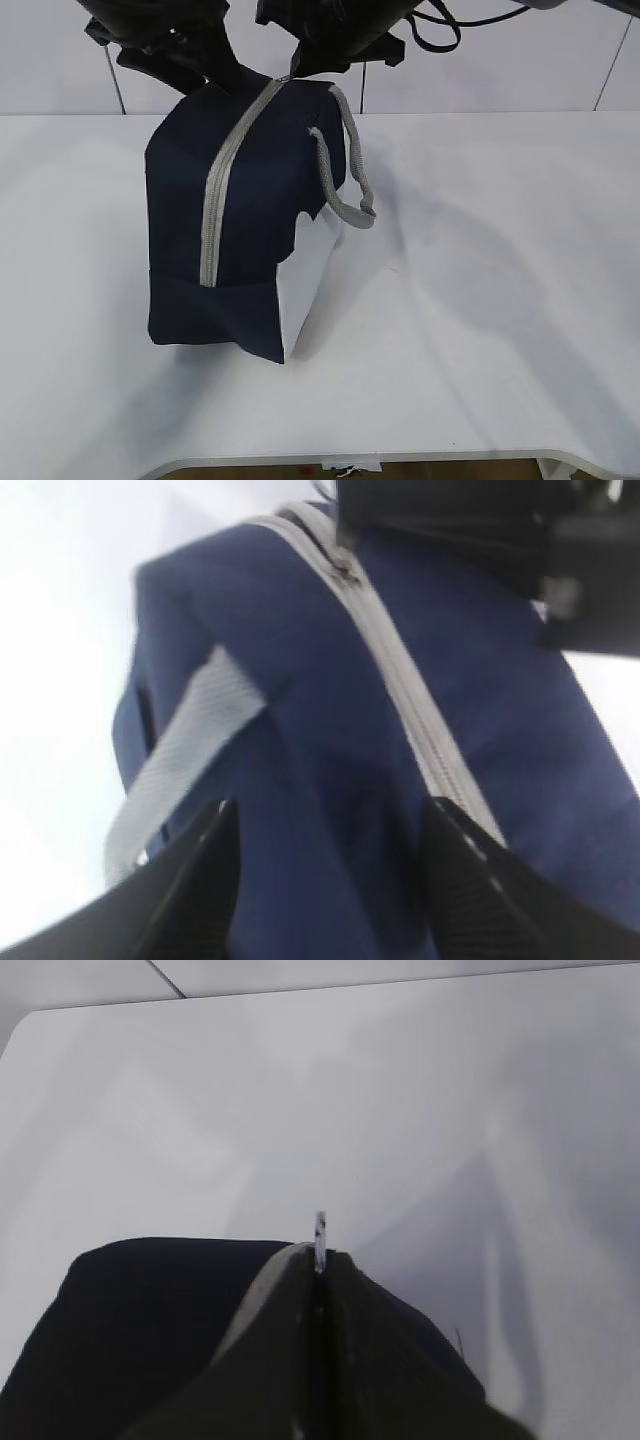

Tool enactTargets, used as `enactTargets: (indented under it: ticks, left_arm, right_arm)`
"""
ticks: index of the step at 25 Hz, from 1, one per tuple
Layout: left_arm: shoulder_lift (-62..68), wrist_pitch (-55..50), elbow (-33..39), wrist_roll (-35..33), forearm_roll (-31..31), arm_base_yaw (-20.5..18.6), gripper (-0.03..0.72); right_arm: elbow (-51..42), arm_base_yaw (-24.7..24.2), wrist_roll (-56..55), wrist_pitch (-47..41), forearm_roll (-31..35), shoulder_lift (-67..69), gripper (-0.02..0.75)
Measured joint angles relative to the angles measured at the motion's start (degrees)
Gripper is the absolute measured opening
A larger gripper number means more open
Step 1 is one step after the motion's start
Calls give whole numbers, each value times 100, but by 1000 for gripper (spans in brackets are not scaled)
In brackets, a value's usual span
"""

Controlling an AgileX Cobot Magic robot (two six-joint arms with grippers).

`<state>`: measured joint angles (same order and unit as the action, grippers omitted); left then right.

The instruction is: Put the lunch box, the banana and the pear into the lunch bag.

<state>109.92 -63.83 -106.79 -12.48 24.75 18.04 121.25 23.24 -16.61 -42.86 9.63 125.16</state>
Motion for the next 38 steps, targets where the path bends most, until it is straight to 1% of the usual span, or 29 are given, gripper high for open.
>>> enactTargets:
  ticks: [2, 12, 17, 19, 20, 21, 23, 24, 25, 26, 30, 38]
  left_arm:
    - [0, 8, -8, 0, 99, -62, 424]
    - [214, -68, -8, 28, 567, -64, 424]
    - [339, -87, -8, 40, 590, -64, 417]
    - [361, -123, -8, 50, 590, -64, 373]
    - [372, -124, -8, 50, 579, -64, 328]
    - [372, -124, -8, 34, 579, -64, 278]
    - [372, -148, -8, -184, 579, -64, 132]
    - [372, -188, -8, -337, 570, -64, 75]
    - [372, -223, -13, -479, 570, -64, 33]
    - [372, -296, -25, -668, 570, -64, 11]
    - [372, -474, -36, -1215, 558, -64, -3]
    - [372, -520, -50, -1312, 524, -64, -5]
  right_arm:
    - [0, 0, 0, 2, 0, 14, 1]
    - [0, 0, 0, 15, -13, 46, 1]
    - [0, 0, 0, 15, -13, 46, 1]
    - [0, 0, 0, 15, -13, 46, 1]
    - [0, 0, 0, 15, -13, 46, 1]
    - [0, 0, 0, 15, -13, 46, 1]
    - [0, 0, 0, 15, -13, 46, 1]
    - [0, 0, 0, 15, -13, 46, 1]
    - [0, 0, 0, 15, -13, 46, 1]
    - [0, 0, 0, 15, -13, 46, 1]
    - [27, 0, 0, 15, 40, 46, 1]
    - [595, 0, 73, -195, 28, 46, 1]
